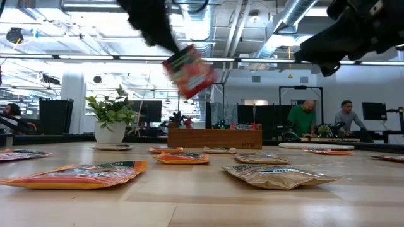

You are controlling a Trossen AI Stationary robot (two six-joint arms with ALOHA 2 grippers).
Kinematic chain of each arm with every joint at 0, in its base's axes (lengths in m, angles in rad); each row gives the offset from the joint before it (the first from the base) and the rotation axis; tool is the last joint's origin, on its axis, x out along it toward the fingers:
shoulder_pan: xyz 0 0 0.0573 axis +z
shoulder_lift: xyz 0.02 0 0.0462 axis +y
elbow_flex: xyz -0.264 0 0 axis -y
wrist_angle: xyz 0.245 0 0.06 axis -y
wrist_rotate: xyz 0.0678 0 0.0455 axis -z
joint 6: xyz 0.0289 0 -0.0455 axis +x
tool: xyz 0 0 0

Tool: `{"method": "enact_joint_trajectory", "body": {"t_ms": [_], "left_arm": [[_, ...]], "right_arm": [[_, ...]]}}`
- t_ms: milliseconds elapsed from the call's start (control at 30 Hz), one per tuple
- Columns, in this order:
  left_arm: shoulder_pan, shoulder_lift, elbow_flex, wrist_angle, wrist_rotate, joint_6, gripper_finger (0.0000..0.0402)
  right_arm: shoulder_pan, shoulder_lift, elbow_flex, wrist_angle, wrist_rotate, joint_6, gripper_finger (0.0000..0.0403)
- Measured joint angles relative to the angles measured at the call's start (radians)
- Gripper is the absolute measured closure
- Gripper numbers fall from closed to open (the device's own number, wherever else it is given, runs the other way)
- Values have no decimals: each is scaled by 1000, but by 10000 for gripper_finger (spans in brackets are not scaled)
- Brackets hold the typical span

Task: Pick & Place Tea
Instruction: Put the red tea bag into the right section of the wooden organizer

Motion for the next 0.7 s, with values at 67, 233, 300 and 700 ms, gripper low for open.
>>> {"method": "enact_joint_trajectory", "body": {"t_ms": [67, 233, 300, 700], "left_arm": [[0, 5, 18, 20, -13, 46, 401], [0, 38, 32, 127, -34, 144, 401], [0, 56, 35, 179, -39, 174, 401], [6, 106, 33, 215, -85, 220, 401]], "right_arm": [[-16, 48, 1, 61, -8, -34, 251], [-72, 182, 79, 108, -26, -126, 224], [-94, 235, 126, 100, -31, -162, 220], [-244, 526, 389, 88, -264, -279, 235]]}}
